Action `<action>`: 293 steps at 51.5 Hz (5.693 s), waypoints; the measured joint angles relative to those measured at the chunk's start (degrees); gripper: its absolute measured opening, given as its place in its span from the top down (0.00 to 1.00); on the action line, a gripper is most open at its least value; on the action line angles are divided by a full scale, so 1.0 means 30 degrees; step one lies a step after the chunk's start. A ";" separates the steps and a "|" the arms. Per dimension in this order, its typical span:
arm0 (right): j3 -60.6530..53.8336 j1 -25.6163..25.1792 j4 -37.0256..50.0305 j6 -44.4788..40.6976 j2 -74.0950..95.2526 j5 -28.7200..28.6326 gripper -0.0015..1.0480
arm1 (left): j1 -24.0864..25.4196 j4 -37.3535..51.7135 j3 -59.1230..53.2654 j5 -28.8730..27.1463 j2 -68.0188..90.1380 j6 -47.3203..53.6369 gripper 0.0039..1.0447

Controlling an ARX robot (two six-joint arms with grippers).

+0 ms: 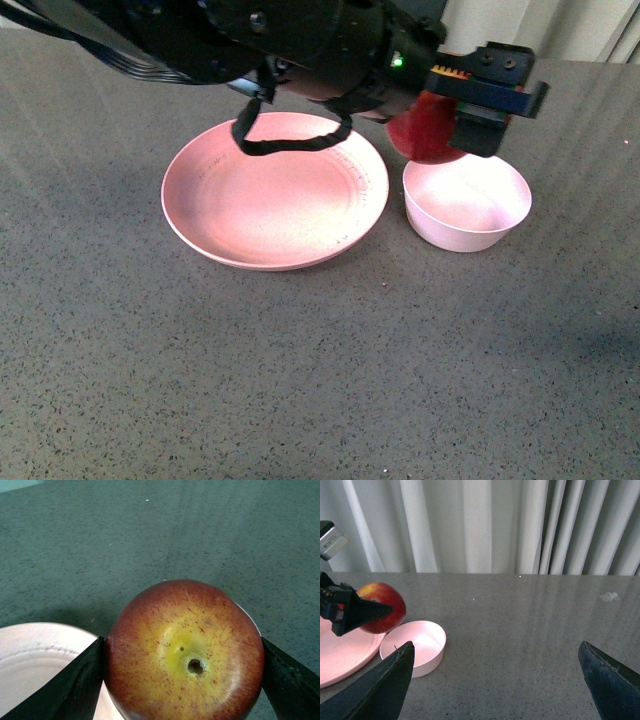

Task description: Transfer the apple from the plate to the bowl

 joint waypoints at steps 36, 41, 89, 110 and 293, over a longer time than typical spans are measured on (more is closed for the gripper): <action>0.0000 0.0000 0.0000 0.0000 0.0000 0.0000 0.09 | -0.1581 -0.2076 0.3446 -0.0306 0.3570 -0.0029 0.27; 0.0000 0.0000 0.0000 0.0000 0.0000 0.0000 0.09 | -0.1574 -0.2273 0.3883 -0.0379 0.3759 -0.0058 0.27; 0.0000 0.0000 0.0000 0.0000 -0.0007 0.0007 0.09 | -0.0809 -0.0284 0.0794 -0.0590 0.1268 -0.1916 0.08; 0.0000 0.0000 0.0000 0.0000 0.0000 0.0000 0.09 | 0.3162 1.5766 -1.2670 -1.1905 -0.6819 0.0510 0.63; 0.0000 0.0000 0.0000 0.0000 -0.0007 0.0000 0.09 | 1.2036 -0.6506 -2.3620 -0.3067 -3.9481 0.0816 0.08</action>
